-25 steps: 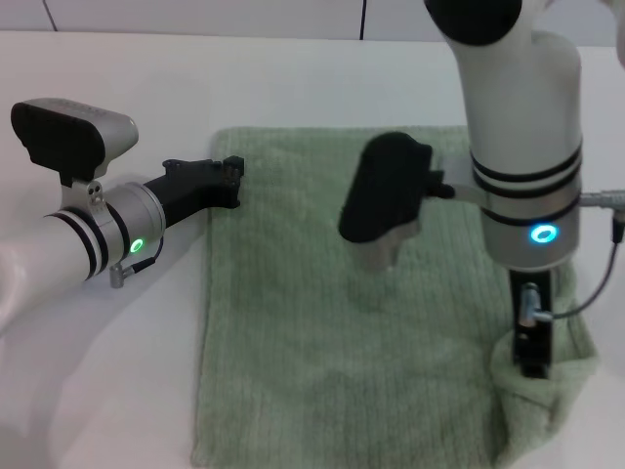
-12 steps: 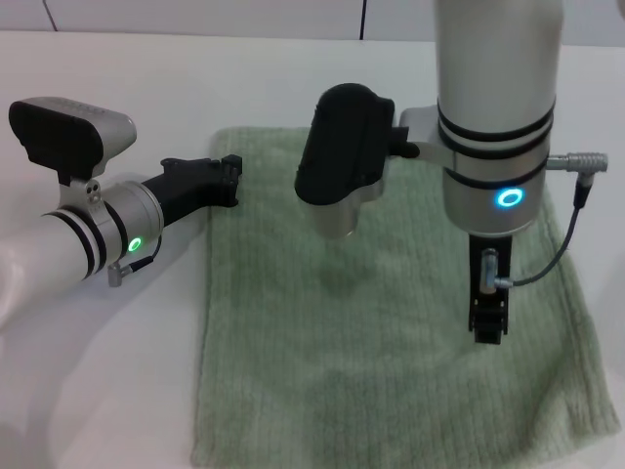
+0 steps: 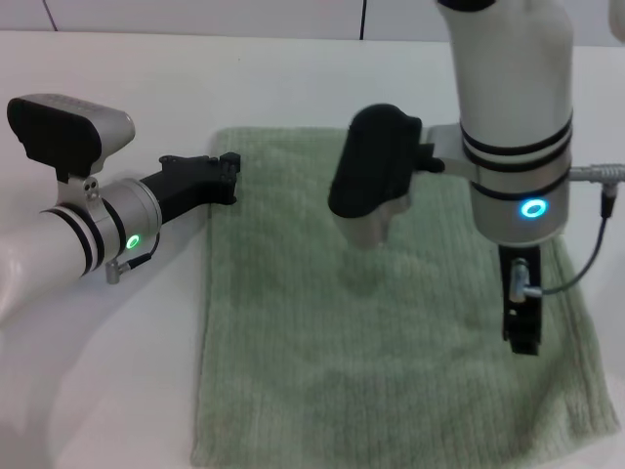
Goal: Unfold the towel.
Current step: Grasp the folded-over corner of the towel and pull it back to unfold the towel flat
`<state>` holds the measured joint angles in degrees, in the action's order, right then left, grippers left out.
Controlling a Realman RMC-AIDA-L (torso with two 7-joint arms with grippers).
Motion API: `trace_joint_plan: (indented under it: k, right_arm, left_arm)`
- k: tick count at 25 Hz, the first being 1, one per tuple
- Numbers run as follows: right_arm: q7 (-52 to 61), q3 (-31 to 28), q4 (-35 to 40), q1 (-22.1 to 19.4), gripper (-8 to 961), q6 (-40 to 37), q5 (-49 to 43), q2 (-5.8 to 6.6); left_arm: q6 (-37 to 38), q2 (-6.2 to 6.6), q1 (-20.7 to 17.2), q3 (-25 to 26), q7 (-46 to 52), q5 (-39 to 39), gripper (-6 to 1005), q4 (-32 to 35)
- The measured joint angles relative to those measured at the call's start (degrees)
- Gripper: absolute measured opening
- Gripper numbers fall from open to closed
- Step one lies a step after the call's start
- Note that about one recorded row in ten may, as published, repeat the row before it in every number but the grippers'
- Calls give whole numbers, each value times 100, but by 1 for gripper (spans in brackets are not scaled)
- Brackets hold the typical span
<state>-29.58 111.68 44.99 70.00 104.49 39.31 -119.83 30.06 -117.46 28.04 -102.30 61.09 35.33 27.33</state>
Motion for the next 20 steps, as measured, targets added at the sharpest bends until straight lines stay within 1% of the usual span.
trace_joint_plan:
  k: [2, 6, 7, 9, 12, 16, 17, 20]
  right_arm:
    - [-10, 0, -166, -18, 292, 37, 87, -6]
    - [-8, 0, -256, -45, 292, 97, 141, -6]
    - [-6, -2, -417, -54, 292, 119, 143, -6]
    - [-6, -2, -498, -60, 292, 126, 143, -6]
    - [-15, -5, -697, -171, 292, 125, 146, -6]
    - [11, -7, -783, -273, 291, 140, 148, -2]
    - [36, -7, -941, -308, 291, 161, 148, 1]
    - [89, 16, -1104, -341, 291, 187, 145, 12]
  left_arm:
    - [0, 9, 9, 0, 17, 0, -1, 0]
    - [0, 13, 11, 0, 25, 0, -2, 0]
    - [0, 13, 16, 0, 29, 0, -2, 0]
    - [0, 13, 21, 0, 33, 0, -2, 0]
    - [0, 13, 30, 0, 47, 0, -1, 0]
    - [0, 13, 36, 9, 48, 0, 0, 0]
    - [0, 14, 39, 17, 49, 0, 1, 0]
    - [0, 18, 44, 53, 51, 0, 1, 0]
